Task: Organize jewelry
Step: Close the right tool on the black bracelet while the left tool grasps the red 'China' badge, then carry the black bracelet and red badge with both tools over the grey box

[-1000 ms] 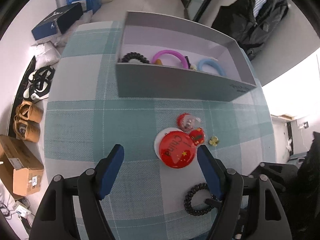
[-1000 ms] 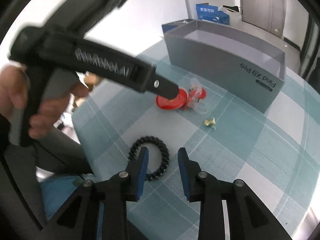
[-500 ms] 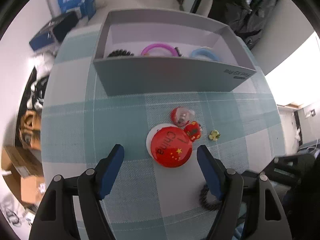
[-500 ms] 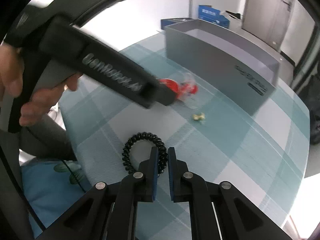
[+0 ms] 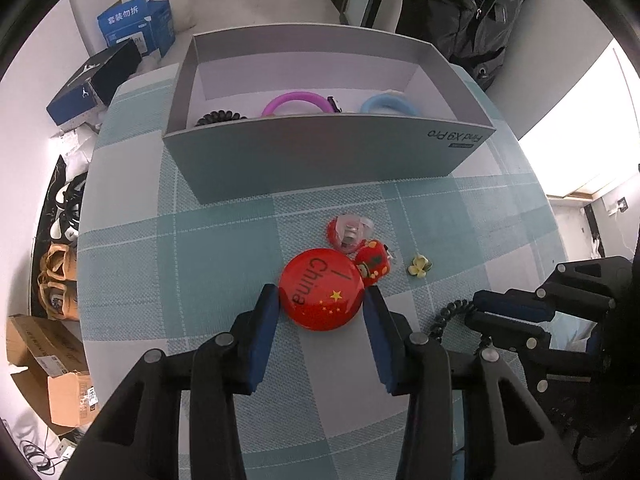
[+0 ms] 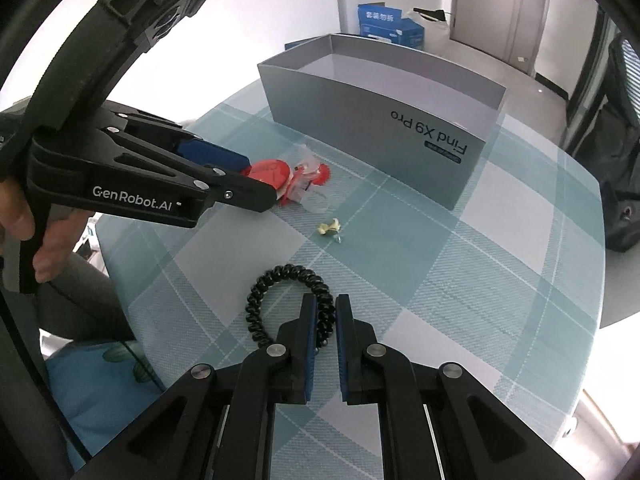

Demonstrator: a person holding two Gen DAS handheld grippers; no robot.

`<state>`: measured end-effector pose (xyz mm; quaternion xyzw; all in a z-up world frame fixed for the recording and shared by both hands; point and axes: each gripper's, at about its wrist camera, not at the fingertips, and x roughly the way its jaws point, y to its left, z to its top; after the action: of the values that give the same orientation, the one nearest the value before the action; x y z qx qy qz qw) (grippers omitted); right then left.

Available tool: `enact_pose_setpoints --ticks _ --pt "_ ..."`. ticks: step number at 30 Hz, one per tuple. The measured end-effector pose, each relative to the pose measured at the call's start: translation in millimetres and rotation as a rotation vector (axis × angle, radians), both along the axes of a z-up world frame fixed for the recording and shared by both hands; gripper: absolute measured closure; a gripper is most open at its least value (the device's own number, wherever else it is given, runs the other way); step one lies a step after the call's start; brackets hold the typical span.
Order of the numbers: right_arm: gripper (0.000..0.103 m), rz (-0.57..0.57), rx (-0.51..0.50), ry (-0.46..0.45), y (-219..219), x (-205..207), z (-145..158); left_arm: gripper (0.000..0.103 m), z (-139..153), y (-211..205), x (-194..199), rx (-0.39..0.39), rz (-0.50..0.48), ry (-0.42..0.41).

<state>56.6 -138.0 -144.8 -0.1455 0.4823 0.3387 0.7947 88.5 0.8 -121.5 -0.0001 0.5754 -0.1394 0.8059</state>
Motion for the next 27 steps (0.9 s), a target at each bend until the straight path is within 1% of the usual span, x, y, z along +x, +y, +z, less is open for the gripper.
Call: enact_pose_setpoints --ticks 5,8,13,16,19,21,23,27 --pt "0.095 -0.035 0.045 0.036 -11.5 9.6 2.9 0.065 4.8 7.1 0.0 -0.024 0.019 -0.002" --pt "0.095 -0.056 0.084 0.061 -20.0 4.5 4.2 0.065 11.9 8.8 -1.4 -0.047 0.026 -0.015" --pt "0.095 -0.088 0.145 0.087 -22.4 7.0 12.5 0.065 25.6 8.0 -6.9 -0.077 0.026 -0.055" --pt "0.095 -0.11 0.193 0.1 -28.6 9.2 23.5 0.065 35.4 11.1 -9.1 -0.102 0.041 -0.079" --pt "0.095 -0.117 0.236 0.09 -28.2 14.3 37.5 0.065 45.0 13.9 -10.1 -0.098 0.068 -0.121" --pt "0.095 -0.107 0.249 0.059 -29.2 18.7 51.2 0.065 50.1 15.3 -10.7 -0.094 0.076 -0.15" --pt "0.095 -0.116 0.273 0.037 -30.4 21.9 63.1 0.065 52.9 17.2 -9.0 -0.101 0.084 -0.158" --pt "0.095 -0.149 0.329 0.022 -31.5 34.2 80.4 0.065 62.2 22.6 -2.7 -0.131 0.108 -0.172"
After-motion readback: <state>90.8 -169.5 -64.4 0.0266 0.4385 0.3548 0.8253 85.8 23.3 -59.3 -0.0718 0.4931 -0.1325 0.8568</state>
